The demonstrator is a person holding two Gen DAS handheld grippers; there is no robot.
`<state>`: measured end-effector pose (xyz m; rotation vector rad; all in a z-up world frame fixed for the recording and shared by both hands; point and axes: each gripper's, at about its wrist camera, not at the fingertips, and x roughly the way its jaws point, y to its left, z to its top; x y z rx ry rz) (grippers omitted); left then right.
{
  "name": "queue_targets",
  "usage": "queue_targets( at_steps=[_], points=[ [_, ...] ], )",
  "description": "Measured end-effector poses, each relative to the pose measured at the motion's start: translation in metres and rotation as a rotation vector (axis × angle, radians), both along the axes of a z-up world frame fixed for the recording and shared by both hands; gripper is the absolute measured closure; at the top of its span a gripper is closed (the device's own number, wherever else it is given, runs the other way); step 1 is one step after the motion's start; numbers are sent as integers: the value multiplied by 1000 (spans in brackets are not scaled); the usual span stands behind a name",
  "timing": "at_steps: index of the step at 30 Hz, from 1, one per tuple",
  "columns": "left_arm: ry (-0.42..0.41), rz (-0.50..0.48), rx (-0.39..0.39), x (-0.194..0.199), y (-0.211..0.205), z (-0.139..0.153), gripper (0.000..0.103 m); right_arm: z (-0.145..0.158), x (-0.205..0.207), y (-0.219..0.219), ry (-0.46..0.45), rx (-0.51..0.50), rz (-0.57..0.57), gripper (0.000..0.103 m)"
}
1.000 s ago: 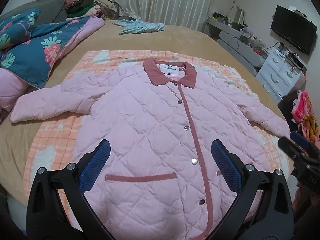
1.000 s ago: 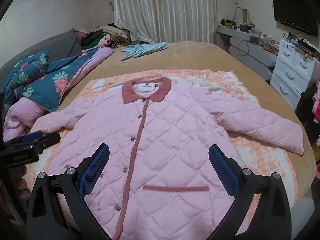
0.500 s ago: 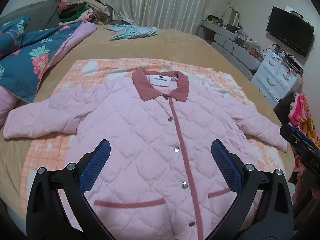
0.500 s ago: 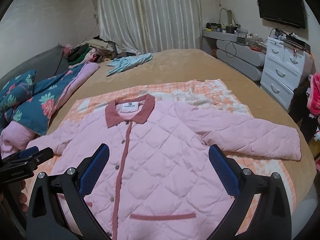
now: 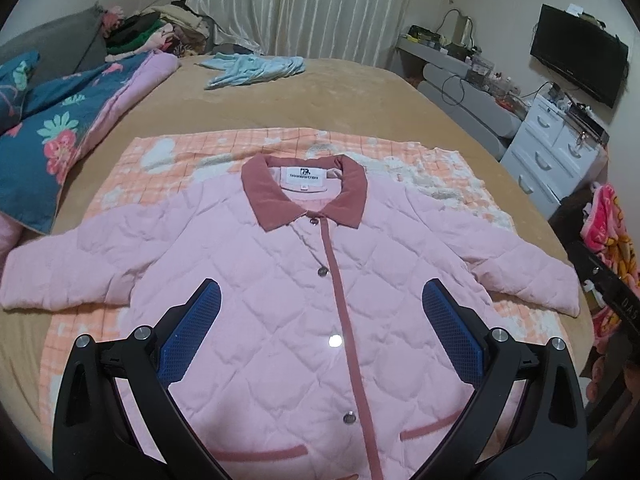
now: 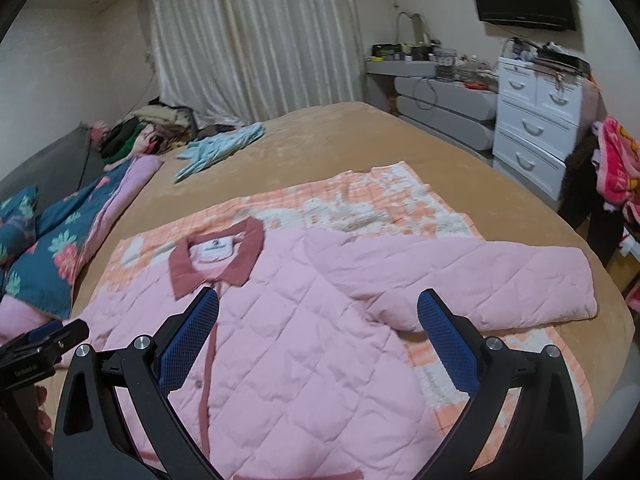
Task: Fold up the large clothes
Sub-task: 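Move the right tool toward the cuff of the sleeve nearest it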
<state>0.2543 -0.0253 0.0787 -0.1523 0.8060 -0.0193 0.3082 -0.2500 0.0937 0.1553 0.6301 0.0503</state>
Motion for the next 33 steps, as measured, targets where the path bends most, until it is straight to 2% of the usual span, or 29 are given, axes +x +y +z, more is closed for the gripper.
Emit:
queue_targets(
  at_steps=[8, 21, 28, 33],
  points=[
    [18, -12, 24, 30, -21, -10, 8, -6, 23, -37, 2, 35, -88, 4],
    [59, -28, 36, 68, -59, -38, 8, -43, 60, -107, 45, 98, -254, 4],
    [88, -29, 12, 87, -84, -53, 8, -65, 62, -153, 58, 116, -363, 4],
    [97, -29, 23, 95, -107, -63, 8, -85, 61, -194, 87, 131, -471, 4]
  ],
)
